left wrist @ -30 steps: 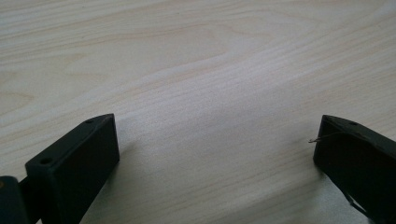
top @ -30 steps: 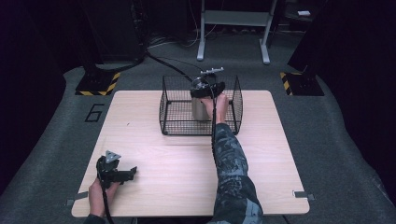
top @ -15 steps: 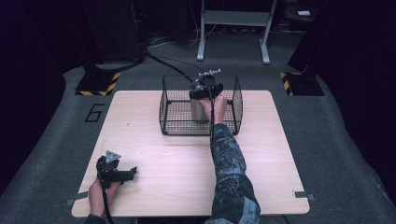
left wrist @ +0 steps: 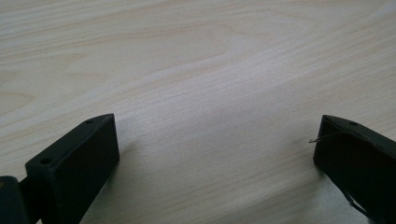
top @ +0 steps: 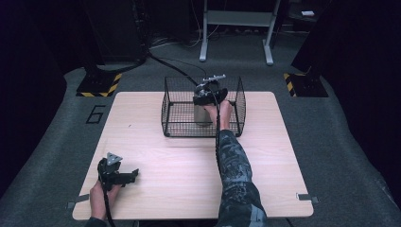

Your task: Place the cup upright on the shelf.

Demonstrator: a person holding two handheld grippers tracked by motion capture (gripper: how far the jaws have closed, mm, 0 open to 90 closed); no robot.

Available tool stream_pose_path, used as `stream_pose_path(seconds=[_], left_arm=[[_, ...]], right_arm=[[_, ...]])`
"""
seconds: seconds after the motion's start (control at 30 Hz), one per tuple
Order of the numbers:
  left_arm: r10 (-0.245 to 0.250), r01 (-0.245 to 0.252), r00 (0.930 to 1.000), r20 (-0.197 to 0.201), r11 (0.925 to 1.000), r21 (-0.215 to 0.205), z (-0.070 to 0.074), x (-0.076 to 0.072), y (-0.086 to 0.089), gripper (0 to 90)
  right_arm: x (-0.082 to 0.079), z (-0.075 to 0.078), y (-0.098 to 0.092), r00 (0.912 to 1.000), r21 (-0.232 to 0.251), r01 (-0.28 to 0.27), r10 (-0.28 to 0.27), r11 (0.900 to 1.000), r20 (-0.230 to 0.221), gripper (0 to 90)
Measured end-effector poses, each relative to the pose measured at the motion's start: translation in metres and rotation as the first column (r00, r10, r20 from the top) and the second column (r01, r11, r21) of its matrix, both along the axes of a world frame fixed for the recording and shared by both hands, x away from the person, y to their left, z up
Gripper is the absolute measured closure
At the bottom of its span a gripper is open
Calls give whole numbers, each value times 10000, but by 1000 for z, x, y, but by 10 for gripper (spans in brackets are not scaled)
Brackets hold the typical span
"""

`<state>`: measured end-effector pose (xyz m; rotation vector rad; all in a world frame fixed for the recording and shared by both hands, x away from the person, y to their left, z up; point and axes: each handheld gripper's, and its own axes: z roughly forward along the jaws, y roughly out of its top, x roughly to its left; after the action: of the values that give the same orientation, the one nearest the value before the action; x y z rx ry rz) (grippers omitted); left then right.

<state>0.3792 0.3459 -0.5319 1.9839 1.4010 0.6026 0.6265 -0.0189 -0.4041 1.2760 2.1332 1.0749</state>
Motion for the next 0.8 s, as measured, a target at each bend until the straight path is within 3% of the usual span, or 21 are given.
stream_pose_path(seconds=[0.07, 0.23, 0.57, 0.8], left_arm=[[-9, 9, 10000, -8, 10000, 13, 0, 0, 0, 1], [19, -19, 10000, 4, 10000, 2, 0, 0, 0, 1], [64, -64, 10000, 39, 10000, -23, 0, 0, 0, 1], [126, -126, 9999, 29, 9999, -56, 0, 1, -1, 1]], right_arm=[[-3, -1, 2, 9996, -144, -192, 195, 9997, 210, 36], [-4, -1, 4, 9993, -431, -293, 303, 9986, 232, 36], [-5, 0, 3, 10000, -195, -23, 25, 9998, 82, 36], [-5, 3, 5, 9999, -345, 104, -104, 9994, 9, 33]])
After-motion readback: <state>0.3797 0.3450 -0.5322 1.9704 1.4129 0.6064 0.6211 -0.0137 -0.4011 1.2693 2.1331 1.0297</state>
